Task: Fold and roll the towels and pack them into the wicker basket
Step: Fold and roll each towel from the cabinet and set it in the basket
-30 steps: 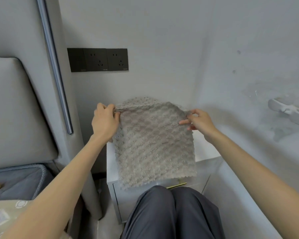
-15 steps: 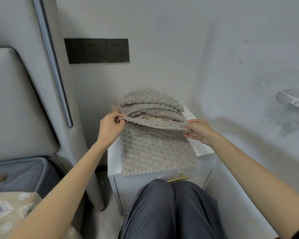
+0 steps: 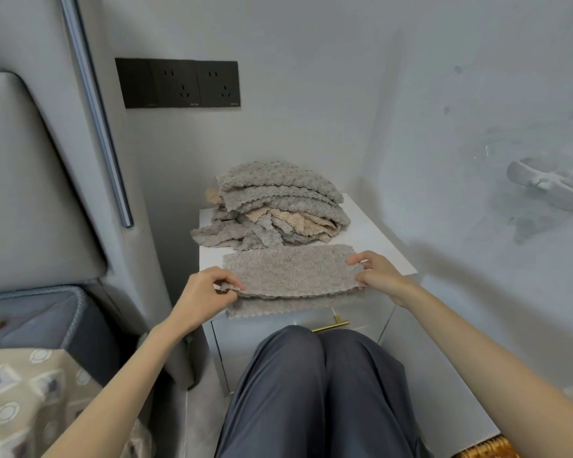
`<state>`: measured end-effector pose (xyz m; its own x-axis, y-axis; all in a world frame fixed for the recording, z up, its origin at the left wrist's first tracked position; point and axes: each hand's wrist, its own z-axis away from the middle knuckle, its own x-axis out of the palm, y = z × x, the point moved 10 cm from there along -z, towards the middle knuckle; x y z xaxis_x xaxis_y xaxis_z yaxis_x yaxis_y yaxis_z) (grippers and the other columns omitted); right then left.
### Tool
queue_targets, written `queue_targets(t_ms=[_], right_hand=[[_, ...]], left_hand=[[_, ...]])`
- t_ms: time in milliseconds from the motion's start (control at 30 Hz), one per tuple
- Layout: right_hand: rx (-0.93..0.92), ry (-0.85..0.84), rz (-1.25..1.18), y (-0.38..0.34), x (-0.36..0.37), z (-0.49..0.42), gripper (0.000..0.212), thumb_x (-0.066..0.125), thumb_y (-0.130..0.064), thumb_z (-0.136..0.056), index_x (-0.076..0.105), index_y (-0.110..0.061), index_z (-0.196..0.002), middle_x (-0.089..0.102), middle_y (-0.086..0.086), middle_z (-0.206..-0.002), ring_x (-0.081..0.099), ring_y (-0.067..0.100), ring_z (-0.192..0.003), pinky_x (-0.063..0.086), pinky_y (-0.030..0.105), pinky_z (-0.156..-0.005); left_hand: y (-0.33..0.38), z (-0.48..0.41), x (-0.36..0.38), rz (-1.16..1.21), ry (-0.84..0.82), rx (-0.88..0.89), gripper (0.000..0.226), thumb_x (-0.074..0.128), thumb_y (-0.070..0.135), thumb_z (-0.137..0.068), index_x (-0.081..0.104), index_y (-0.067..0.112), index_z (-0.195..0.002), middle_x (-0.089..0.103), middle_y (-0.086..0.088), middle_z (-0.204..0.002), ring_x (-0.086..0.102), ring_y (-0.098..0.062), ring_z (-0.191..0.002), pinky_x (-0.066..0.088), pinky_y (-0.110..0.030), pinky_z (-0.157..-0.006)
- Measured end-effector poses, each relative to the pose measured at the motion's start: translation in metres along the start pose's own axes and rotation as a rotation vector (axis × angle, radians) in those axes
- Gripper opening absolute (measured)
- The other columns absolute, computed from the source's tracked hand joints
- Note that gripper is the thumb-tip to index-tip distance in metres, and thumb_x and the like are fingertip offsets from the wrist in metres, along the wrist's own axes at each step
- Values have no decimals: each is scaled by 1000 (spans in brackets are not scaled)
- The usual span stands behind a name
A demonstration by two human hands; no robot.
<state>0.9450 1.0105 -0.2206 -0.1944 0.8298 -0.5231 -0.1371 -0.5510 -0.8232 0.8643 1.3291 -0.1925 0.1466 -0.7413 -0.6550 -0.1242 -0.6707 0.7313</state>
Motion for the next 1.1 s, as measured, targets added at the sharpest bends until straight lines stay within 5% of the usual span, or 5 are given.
queue_targets(t_ms=[367, 500, 700, 967, 1100], right_hand=[[-99, 134, 345, 4, -5, -1, 37, 61, 2, -77, 53, -18, -108, 51, 9, -119, 48, 23, -111, 32, 26, -74], [26, 201, 290, 9, -11, -7, 40, 57, -11, -84, 44, -14, -121, 46, 15, -124, 44, 34, -116, 41, 37, -90], [240, 109, 135, 17, 1, -15, 80, 63, -31, -87, 14, 1, -142, 46, 13, -123, 49, 31, -113, 42, 37, -81], [254, 16, 102, 10, 0, -27, 35, 74, -16, -79, 50, -4, -101, 49, 8, -95, 51, 20, -84, 39, 29, -66], [86, 26, 162, -23, -17, -27, 26, 68, -9, -80, 43, -10, -71, 43, 7, -78, 42, 17, -67, 30, 27, -59]], left_hand=[[2, 7, 25, -88, -241, 53, 43, 54, -6, -72, 75, 30, -65, 68, 12, -86, 56, -3, -76, 40, -11, -64], [10, -5, 15, -179, -150, 58, 47, 46, 1, -79, 70, 35, -56, 64, 17, -88, 46, -7, -93, 38, -21, -83], [26, -33, 37, -253, -165, 93, 27, 45, 17, -94, 68, 26, -106, 57, -1, -125, 44, -20, -120, 37, -38, -102], [3, -43, 99, -541, -507, -21, 54, 24, 47, -101, 4, 40, -151, -7, -3, -161, -6, -29, -147, 0, -48, -117], [1, -52, 85, -591, -376, -37, 54, 21, 49, -101, 4, 38, -151, 10, -13, -159, 14, -38, -142, 12, -48, -114]])
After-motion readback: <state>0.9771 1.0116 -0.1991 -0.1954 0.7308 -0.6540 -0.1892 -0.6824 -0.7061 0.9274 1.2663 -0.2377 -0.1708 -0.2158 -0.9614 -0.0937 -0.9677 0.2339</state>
